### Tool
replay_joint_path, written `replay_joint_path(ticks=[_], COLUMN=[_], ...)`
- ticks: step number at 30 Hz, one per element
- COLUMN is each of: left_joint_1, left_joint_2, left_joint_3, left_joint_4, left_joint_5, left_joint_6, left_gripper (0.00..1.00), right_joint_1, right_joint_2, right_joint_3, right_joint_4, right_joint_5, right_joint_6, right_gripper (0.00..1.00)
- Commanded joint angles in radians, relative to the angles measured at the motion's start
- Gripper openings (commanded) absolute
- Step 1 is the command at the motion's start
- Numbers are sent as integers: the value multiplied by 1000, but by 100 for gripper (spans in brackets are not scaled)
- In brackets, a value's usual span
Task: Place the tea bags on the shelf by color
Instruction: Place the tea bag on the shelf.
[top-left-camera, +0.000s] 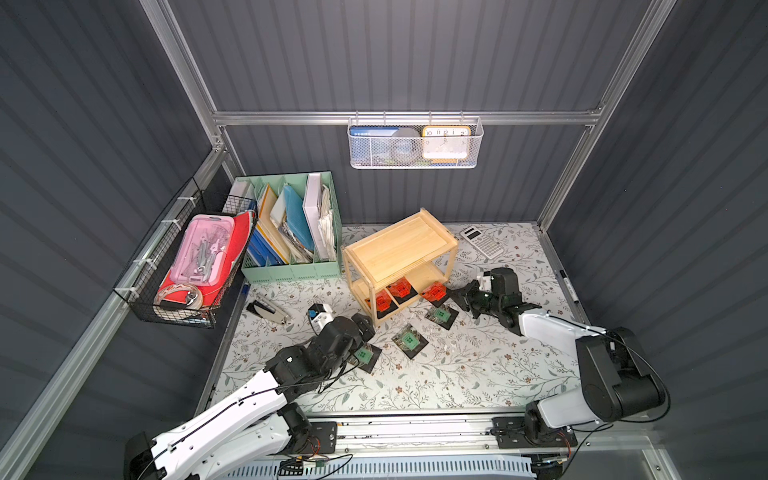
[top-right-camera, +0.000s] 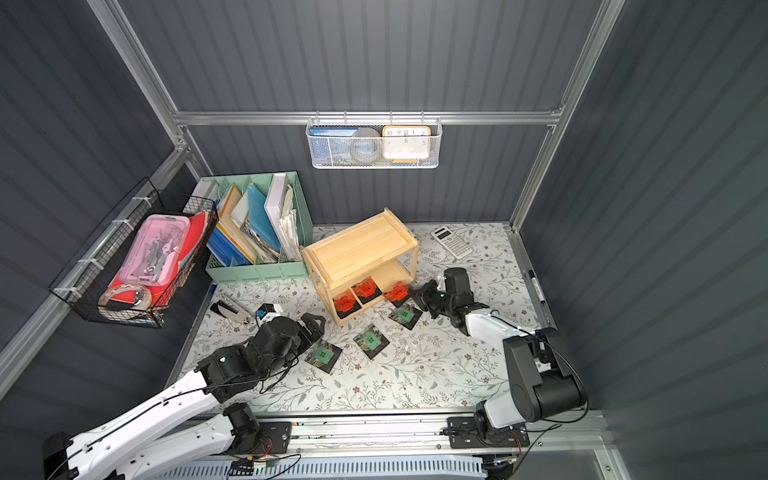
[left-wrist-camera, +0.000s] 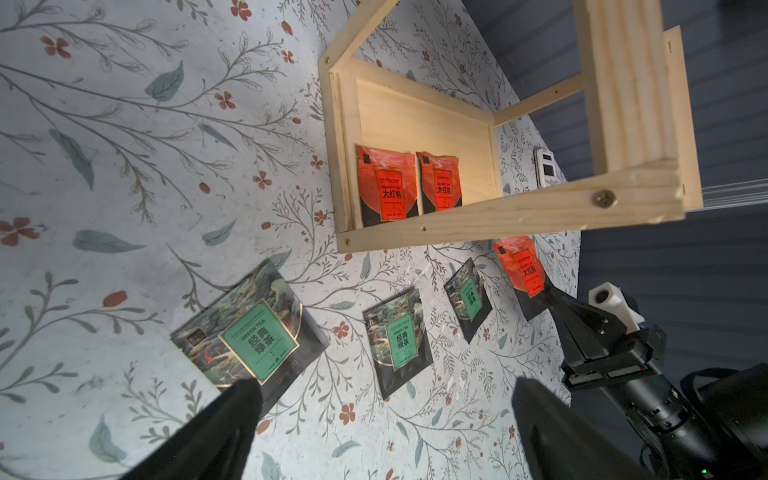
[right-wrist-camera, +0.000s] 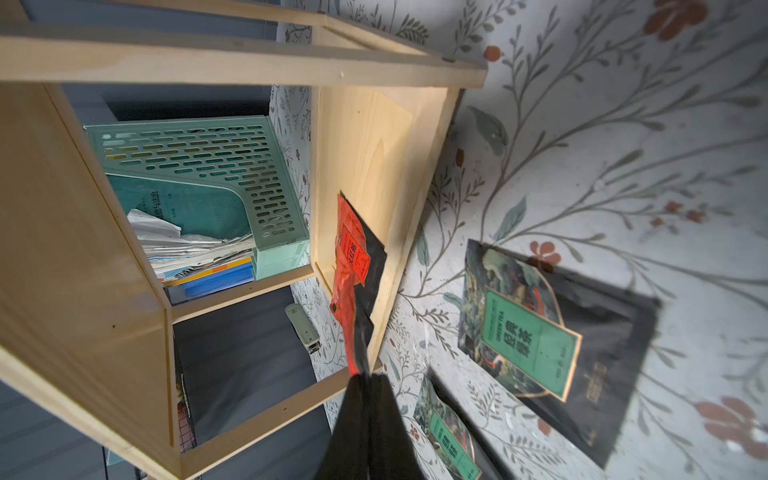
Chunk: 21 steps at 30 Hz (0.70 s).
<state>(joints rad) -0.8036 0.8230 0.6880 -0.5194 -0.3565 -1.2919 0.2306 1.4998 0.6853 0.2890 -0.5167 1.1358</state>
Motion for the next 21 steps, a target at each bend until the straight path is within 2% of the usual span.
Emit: replay_joint_path(ticks=[1,10,21], left_joint_1=[36,225,348], left_joint_2=[13,61,123], left_joint_3=[34,56,83], left_joint_4=[-20,24,67], left_joint_5=[30,168,262], left_joint_6=[91,261,401], left_gripper=[100,100,100], right_joint_1=[-4,-4,2], right_joint_2=[45,154,287], right_joint_3=[29,69,143], right_joint_4=[78,182,267], right_joint_5=[9,52,76], right_joint_6=[9,27,29], right_gripper=[0,0,0])
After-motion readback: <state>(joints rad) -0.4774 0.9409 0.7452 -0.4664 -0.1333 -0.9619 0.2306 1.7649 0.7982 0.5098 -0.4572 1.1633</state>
